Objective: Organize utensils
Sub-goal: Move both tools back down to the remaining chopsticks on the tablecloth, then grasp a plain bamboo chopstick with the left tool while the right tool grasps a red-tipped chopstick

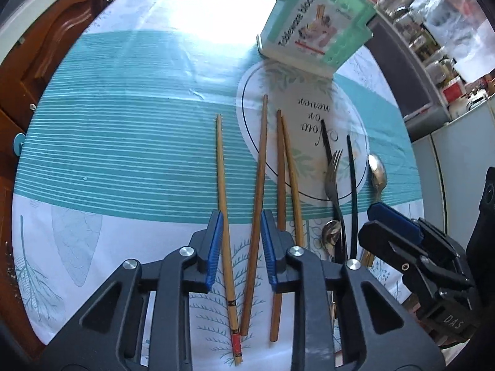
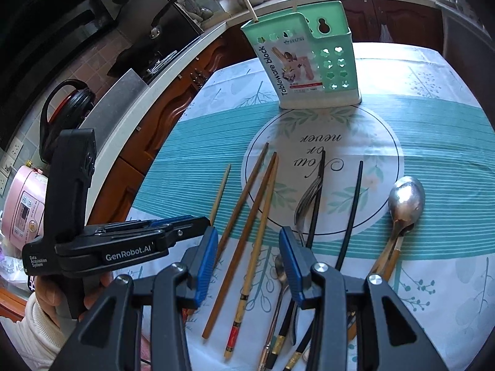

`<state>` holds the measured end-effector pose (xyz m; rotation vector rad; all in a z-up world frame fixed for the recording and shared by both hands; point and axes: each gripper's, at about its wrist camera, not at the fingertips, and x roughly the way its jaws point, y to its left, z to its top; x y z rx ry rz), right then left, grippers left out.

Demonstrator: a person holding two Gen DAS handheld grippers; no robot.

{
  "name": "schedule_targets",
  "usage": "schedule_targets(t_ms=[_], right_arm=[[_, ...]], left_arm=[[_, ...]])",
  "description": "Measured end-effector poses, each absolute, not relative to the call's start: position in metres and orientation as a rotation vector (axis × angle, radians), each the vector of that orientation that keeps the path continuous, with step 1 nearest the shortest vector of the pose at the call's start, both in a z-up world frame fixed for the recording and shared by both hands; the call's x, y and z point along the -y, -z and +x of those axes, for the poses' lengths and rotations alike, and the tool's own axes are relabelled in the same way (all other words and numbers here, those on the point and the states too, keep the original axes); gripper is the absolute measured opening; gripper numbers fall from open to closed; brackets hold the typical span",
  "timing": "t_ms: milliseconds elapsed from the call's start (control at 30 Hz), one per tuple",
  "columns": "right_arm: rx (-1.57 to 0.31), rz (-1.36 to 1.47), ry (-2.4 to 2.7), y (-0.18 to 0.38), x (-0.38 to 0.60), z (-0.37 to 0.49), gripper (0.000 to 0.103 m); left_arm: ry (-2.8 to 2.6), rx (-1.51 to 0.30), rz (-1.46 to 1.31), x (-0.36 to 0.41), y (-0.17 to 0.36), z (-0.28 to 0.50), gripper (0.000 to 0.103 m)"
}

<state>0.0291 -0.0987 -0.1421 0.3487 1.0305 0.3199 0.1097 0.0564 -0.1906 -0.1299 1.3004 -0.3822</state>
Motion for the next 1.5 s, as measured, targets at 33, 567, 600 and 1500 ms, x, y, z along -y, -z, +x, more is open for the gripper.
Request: schedule_targets(t_ms=[33, 567, 600, 1500], right_arm=[[-1.031, 0.353, -0.321, 0.143, 0.100, 0.030, 0.041], [-1.037, 0.382, -0.336, 0.149, 0.111, 0.038, 0.041], [-1.037, 0.381, -0.337, 0.148, 0.111, 0.038, 0.041], [-1.211, 0.320, -0.377, 0.142, 0.093, 0.064, 0.039]], left_arm=[[0.379, -1.308, -0.123, -0.056, 0.191, 0.110, 0.019], [0.308, -1.372, 0.003, -0.034, 0.208, 0.121, 0.014], [0.305, -1.374, 0.012, -0.033, 0.208, 0.122, 0.014], [0.279, -1.570, -0.036, -0.031, 0.215, 0.146, 0.004]])
